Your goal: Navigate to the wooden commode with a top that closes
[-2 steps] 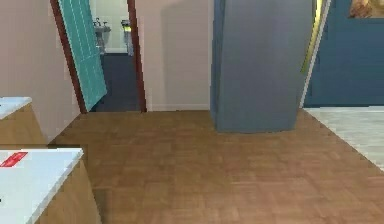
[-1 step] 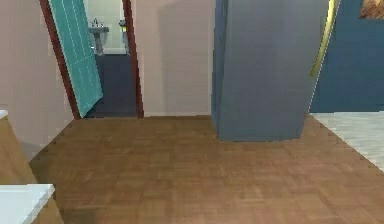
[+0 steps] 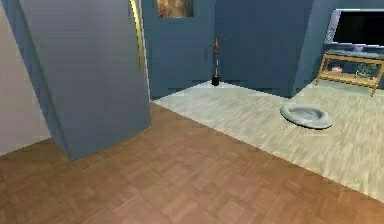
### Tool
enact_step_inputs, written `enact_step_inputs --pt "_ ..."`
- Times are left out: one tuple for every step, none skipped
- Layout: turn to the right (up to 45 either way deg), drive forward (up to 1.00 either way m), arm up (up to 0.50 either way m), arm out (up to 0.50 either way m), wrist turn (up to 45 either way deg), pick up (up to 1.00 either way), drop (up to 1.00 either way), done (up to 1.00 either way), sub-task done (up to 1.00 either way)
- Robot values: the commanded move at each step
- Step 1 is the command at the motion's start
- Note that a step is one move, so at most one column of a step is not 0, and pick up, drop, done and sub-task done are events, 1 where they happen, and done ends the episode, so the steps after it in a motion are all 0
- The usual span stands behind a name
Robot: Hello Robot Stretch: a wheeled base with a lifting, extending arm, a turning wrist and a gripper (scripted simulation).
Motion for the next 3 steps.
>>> enact_step_inputs --pt "42.0 0.00 0.00 0.00 0.0 0.00 0.00 0.00 0.00" --pt "0.0 0.05 0.00 0.00 0.0 0.00 0.00 0.00 0.00" --pt "-45.0 0.00 0.00 0.00 0.0 0.00 0.00 0.00 0.00"
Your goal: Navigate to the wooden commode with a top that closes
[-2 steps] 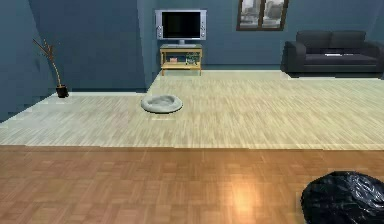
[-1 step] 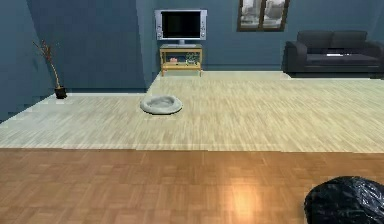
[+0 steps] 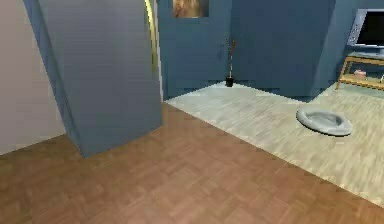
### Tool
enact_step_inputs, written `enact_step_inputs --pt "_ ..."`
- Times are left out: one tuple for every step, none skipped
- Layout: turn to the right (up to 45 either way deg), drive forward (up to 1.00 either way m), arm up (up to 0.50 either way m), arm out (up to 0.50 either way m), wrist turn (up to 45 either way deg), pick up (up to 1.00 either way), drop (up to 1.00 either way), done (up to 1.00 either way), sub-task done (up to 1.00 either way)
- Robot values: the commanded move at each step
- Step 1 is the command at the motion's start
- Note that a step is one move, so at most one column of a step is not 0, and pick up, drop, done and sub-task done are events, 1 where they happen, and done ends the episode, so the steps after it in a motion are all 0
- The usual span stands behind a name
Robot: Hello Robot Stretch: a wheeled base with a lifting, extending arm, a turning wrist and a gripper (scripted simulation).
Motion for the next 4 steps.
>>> enact_step_inputs --pt "-39.0 0.00 0.00 0.00 0.0 0.00 0.00 0.00 0.00" --pt "0.0 0.75 0.00 0.00 0.0 0.00 0.00 0.00 0.00" --pt "-27.0 0.00 0.00 0.00 0.0 0.00 0.00 0.00 0.00" --pt "0.0 1.00 0.00 0.00 0.0 0.00 0.00 0.00 0.00"
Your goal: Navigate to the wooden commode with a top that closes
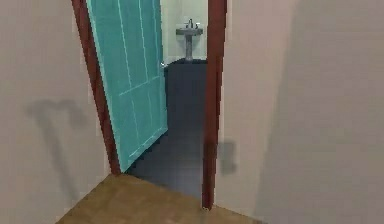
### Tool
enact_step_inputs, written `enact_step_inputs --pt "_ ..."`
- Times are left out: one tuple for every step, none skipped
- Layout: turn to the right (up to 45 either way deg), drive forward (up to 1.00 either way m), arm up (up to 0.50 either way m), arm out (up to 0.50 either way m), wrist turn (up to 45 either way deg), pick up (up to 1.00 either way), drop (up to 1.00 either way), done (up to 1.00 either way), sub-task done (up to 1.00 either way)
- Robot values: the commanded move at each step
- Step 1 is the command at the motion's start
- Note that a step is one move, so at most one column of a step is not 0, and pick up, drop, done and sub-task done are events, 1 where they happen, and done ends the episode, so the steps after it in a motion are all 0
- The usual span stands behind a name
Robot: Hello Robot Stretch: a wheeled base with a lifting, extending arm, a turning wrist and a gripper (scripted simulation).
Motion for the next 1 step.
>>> enact_step_inputs --pt "-3.0 0.00 0.00 0.00 0.0 0.00 0.00 0.00 0.00"
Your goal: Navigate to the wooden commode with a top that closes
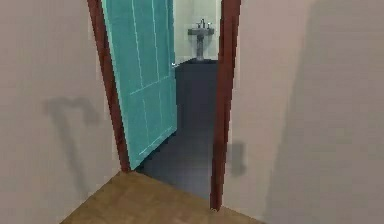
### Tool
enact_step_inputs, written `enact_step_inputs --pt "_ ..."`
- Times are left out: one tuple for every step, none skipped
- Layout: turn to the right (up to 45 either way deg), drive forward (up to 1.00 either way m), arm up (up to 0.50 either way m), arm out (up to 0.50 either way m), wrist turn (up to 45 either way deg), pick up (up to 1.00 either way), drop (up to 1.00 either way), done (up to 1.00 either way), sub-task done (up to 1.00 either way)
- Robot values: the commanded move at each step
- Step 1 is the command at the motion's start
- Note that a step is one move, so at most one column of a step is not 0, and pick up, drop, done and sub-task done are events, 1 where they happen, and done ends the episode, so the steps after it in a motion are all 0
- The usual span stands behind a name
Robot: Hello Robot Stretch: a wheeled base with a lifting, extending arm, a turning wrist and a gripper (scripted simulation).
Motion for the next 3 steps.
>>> enact_step_inputs --pt "0.0 0.95 0.00 0.00 0.0 0.00 0.00 0.00 0.00" --pt "-6.0 0.00 0.00 0.00 0.0 0.00 0.00 0.00 0.00" --pt "-3.0 0.00 0.00 0.00 0.0 0.00 0.00 0.00 0.00"
